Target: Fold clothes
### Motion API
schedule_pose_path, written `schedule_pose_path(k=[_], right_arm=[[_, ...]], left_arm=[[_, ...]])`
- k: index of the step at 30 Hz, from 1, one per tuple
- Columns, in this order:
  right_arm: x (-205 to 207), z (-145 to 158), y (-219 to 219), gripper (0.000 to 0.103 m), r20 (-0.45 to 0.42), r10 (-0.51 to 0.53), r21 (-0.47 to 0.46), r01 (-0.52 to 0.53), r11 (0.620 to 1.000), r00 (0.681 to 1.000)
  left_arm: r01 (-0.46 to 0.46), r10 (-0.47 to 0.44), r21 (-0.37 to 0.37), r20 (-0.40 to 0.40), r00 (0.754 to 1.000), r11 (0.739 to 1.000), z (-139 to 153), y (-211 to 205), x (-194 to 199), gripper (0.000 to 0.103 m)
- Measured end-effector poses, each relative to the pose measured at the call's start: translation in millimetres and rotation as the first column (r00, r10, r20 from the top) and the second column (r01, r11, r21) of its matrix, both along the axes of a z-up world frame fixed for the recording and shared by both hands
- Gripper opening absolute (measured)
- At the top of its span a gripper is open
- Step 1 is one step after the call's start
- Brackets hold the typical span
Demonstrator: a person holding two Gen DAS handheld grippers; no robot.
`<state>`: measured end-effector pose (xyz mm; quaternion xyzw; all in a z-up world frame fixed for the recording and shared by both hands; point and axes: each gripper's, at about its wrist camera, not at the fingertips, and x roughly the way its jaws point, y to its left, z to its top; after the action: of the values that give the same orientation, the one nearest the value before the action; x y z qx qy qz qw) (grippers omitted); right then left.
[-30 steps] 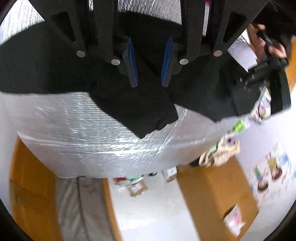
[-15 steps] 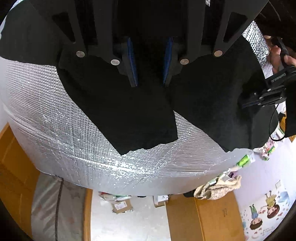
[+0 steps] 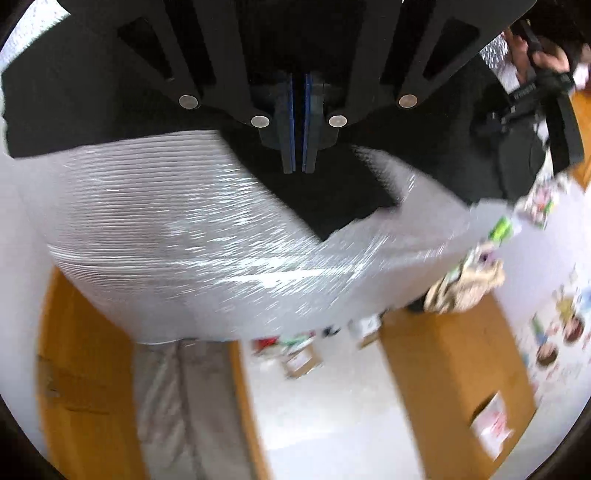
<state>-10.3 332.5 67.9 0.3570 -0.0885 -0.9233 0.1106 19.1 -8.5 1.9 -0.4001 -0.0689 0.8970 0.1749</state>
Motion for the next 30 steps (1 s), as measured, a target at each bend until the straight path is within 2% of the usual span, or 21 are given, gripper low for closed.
schedule_pose_path(k=[5, 7, 14, 16, 20, 23, 30], right_arm=[[19, 7, 55, 0.003, -0.009, -0.16, -0.064, 0.16, 0.985, 0.987], [25, 8, 66, 0.004, 0.001, -0.174, -0.078, 0.174, 0.982, 0.985], [18, 1, 31, 0.009, 0.027, -0.027, -0.071, 0.029, 0.997, 0.999], [14, -1, 18, 0.013, 0.032, 0.018, -0.067, -0.016, 0.998, 0.999], [7, -6, -8, 0.013, 0.037, 0.109, -0.054, -0.107, 0.993, 0.993], [5, -11, -24, 0.013, 0.04, 0.157, -0.021, -0.156, 0.987, 0.987], [2, -19, -45, 0.013, 0.049, 0.205, 0.069, -0.209, 0.976, 0.977]], left_arm=[[-0.011, 0.013, -0.099, 0.018, 1.0, 0.995, 6, 14, -2, 0.005], [-0.02, 0.024, -0.129, 0.026, 0.999, 0.991, 8, 19, -3, 0.005], [-0.053, 0.058, -0.202, 0.022, 0.998, 0.978, 20, 31, -9, 0.005], [-0.063, 0.069, -0.213, 0.017, 0.997, 0.975, 22, 32, -11, 0.005], [-0.089, 0.099, -0.24, 0.03, 0.995, 0.967, 18, 30, -17, 0.005], [-0.098, 0.114, -0.246, 0.052, 0.992, 0.964, 11, 28, -21, 0.005], [-0.094, 0.105, -0.25, 0.031, 0.994, 0.964, 8, 29, -19, 0.005]])
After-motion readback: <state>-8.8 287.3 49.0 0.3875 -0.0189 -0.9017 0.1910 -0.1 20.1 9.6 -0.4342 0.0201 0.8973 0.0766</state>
